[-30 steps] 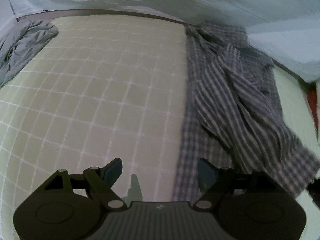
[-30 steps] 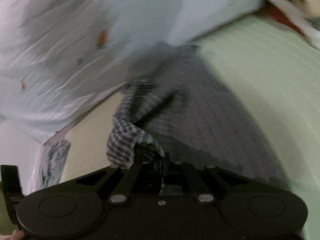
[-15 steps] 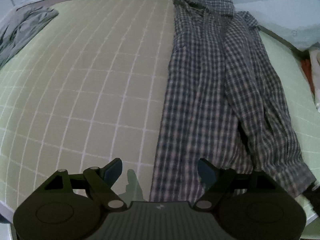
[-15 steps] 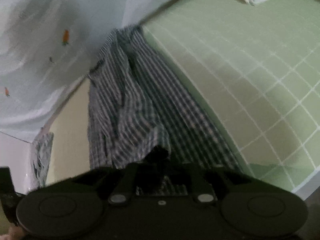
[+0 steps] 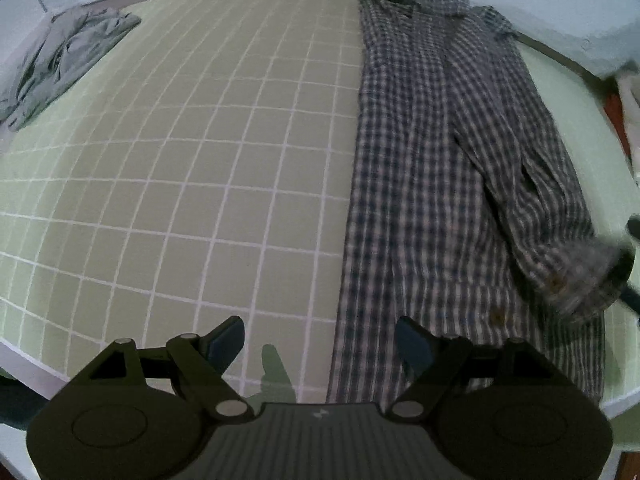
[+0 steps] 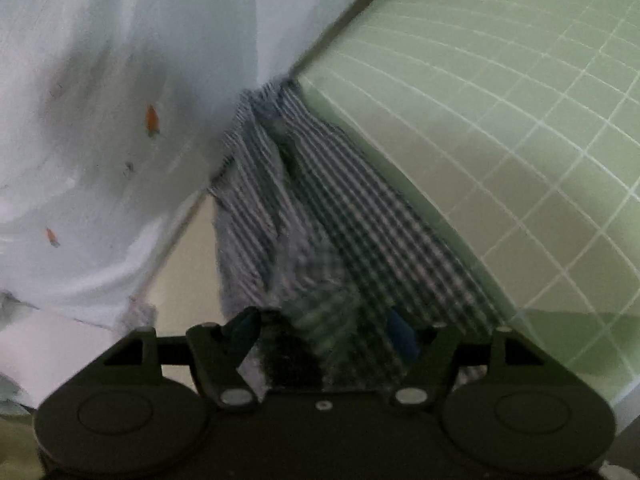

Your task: Fold clothes

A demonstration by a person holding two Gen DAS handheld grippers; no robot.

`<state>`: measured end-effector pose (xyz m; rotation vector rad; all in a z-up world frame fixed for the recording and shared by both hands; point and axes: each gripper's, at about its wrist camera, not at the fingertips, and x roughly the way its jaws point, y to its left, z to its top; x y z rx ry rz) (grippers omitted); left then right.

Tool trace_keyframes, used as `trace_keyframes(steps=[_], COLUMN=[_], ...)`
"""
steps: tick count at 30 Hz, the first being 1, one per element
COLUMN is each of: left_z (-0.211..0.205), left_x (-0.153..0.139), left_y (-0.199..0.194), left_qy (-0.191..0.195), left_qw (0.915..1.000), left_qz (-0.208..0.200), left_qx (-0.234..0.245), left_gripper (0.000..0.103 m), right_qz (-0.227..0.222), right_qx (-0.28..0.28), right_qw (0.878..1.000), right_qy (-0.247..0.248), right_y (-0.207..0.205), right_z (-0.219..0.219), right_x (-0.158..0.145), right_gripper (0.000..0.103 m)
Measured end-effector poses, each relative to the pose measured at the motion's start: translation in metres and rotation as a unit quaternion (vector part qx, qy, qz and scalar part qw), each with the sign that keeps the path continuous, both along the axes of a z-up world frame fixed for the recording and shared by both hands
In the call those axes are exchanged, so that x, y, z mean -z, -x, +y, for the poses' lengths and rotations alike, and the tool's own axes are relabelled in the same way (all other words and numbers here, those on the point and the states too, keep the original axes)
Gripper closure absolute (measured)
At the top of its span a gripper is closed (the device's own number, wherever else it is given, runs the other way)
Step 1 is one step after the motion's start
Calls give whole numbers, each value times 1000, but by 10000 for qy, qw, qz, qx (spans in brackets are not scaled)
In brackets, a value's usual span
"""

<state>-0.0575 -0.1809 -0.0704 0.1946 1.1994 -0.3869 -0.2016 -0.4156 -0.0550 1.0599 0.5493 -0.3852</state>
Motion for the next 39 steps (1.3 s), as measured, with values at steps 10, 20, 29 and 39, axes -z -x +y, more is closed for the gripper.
trace_keyframes(steps=[10,20,29,39], left_z=[6,7,-4,-3], left_x=[-1,2,9,2], left_y=[-8,-6,-11,-12], left_qy=[92,148,172,41], left_qw=[9997,9995,9990,9997], left_qz=[55,195,380,220], left_qx=[-204,-219,-137,-22], left_gripper=[20,20,20,20], right_qz=[662,878,1097,1463], right_qx=[-76,-505,-624,-946], right_qw=[9978,9947,9891,9786], right_qy=[17,177,762,1097], right_y=[-17,-15,1,-40], right_z=[-1,6,3,-4], right_x=[22,33,8,39], right_gripper=[31,102,69,43])
